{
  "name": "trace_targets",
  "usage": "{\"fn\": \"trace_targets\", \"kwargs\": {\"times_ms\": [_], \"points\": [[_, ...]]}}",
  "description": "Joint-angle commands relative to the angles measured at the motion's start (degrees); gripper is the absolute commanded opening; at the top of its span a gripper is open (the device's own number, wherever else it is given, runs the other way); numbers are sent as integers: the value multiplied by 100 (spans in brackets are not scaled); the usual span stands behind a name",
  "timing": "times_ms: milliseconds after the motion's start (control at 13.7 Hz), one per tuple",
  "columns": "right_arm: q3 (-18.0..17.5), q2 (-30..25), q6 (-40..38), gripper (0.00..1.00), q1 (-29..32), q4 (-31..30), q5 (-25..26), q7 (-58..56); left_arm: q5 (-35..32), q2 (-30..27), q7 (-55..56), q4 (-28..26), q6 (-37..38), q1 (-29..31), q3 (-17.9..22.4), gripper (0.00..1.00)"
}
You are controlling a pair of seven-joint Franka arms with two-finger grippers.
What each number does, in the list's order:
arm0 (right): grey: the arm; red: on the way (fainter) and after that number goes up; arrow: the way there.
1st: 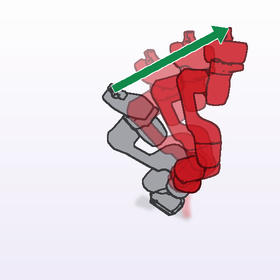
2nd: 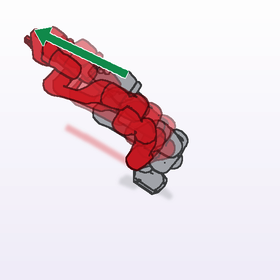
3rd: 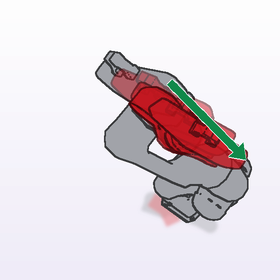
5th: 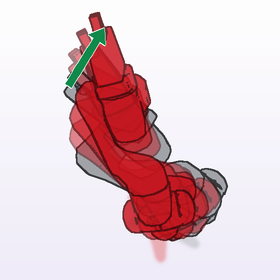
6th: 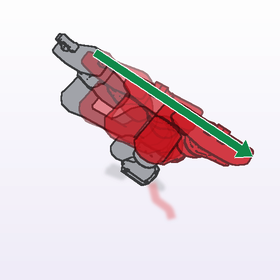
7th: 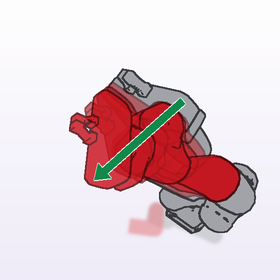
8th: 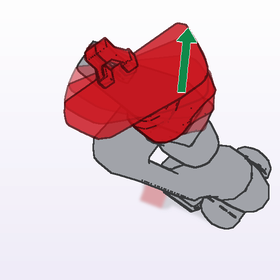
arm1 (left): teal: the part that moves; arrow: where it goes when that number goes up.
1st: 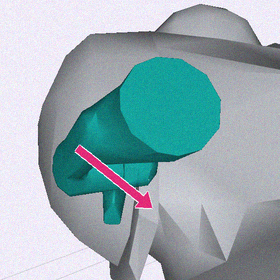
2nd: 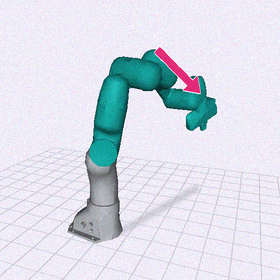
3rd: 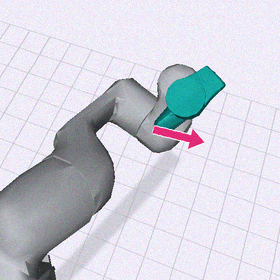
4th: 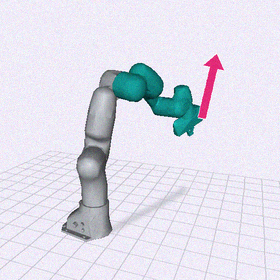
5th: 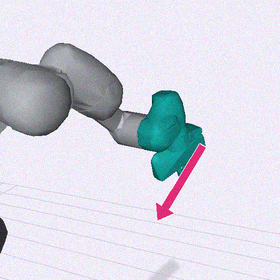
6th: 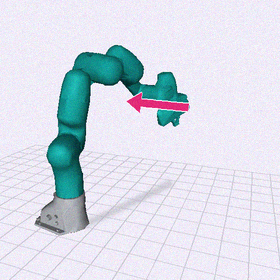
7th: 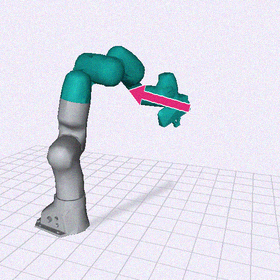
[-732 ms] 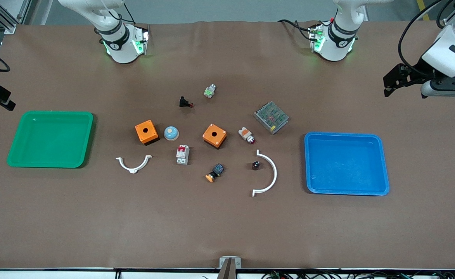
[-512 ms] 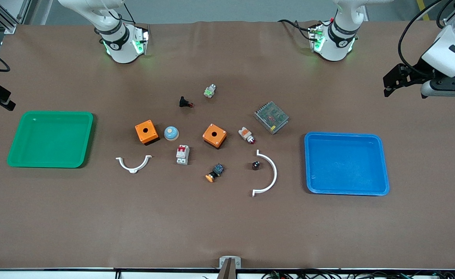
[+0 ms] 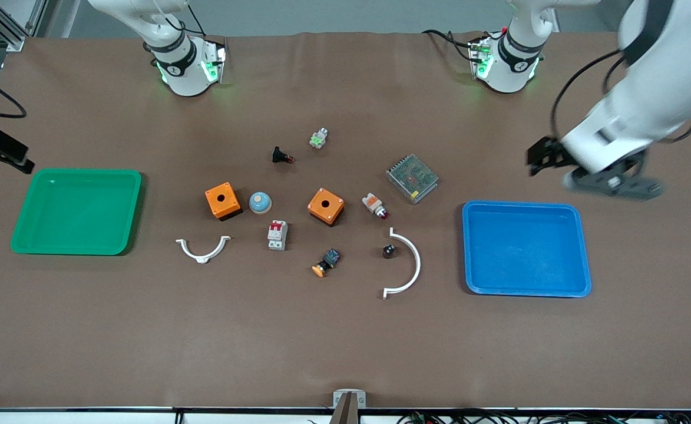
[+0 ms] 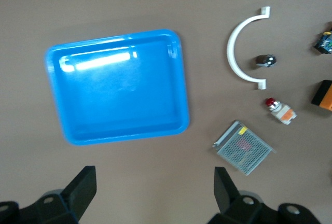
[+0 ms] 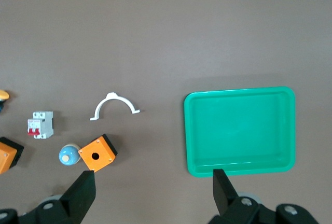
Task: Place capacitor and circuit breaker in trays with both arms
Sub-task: 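Reach the left gripper to the capacitor while the right gripper reaches the breaker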
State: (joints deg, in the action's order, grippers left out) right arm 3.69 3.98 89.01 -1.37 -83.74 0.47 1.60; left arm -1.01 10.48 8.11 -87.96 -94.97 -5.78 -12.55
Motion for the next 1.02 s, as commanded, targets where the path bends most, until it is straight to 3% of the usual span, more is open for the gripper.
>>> {"fn": "trace_targets", "kwargs": {"times_ms": [0,220,366,439,732,951], "points": [[-17,444,-33,100,-346,138,15,51,40,1163,820,857,-213,-588,-20,100],[-26,847,124,100,-522,68,-177,60,31,2017,1569,1097,-1012,-1160,33,100],[-17,1025,335,100,-706,-229,-992,103,-213,2448,2157,1097,-1487,-1494,68,100],[-17,1078,693,100,-890,-475,-1161,338,-511,2668,2360,1097,-1672,-1609,59,98],[-8,1227,2371,100,-1996,-1512,-1154,1814,-681,3424,2793,1088,-2665,-1882,59,80],[1,1753,3244,100,-2648,-1637,-1093,2721,-690,3759,2793,1062,-3097,-1935,59,70]]}}
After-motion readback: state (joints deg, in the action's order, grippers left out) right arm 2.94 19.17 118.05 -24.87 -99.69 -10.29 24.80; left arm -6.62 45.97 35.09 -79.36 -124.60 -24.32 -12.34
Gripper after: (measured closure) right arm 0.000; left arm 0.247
